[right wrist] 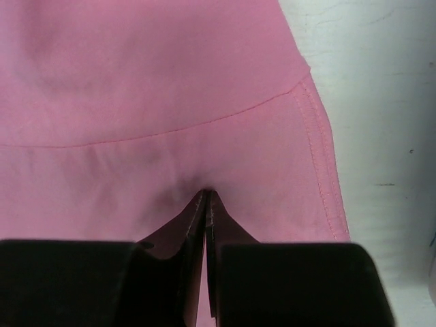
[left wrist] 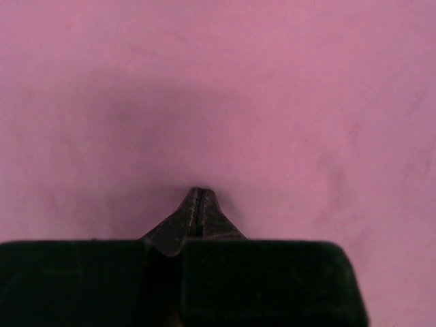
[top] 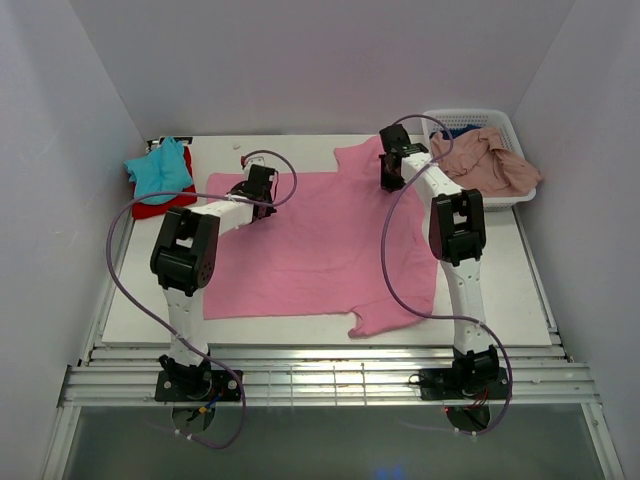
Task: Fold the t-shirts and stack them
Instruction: Flatten the tshirt out, then fold the tshirt
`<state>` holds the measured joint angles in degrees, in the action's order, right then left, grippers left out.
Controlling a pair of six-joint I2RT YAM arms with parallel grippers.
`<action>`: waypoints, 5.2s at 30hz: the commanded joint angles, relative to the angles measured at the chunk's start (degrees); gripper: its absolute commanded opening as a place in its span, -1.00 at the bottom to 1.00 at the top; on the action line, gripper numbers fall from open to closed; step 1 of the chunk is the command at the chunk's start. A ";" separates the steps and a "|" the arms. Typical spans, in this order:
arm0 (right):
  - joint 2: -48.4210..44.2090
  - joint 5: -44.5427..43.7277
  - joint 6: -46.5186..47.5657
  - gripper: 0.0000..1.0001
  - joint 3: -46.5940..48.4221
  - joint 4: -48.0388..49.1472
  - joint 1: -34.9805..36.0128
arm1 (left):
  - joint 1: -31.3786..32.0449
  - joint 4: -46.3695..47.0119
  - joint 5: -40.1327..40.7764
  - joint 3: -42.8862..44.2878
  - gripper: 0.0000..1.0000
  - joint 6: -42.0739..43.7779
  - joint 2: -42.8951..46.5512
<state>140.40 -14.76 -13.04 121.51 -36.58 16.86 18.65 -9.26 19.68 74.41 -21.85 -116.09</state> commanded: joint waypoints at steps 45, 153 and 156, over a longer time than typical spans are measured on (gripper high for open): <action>-8.05 0.87 6.53 0.22 1.78 6.79 -0.43 | -6.87 7.95 0.89 8.37 -0.07 10.07 5.62; -24.89 17.05 -0.23 -0.85 -26.04 24.80 -7.63 | -18.39 26.04 -3.07 -1.44 -1.00 12.36 2.96; -27.80 16.70 0.03 -0.85 -29.30 24.80 -7.46 | -18.39 26.22 -1.40 -4.70 -1.00 12.18 5.87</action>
<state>118.61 2.83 -13.89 93.91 -13.65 9.08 0.49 16.03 16.05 71.88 -8.64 -117.99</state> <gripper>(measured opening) 0.080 0.019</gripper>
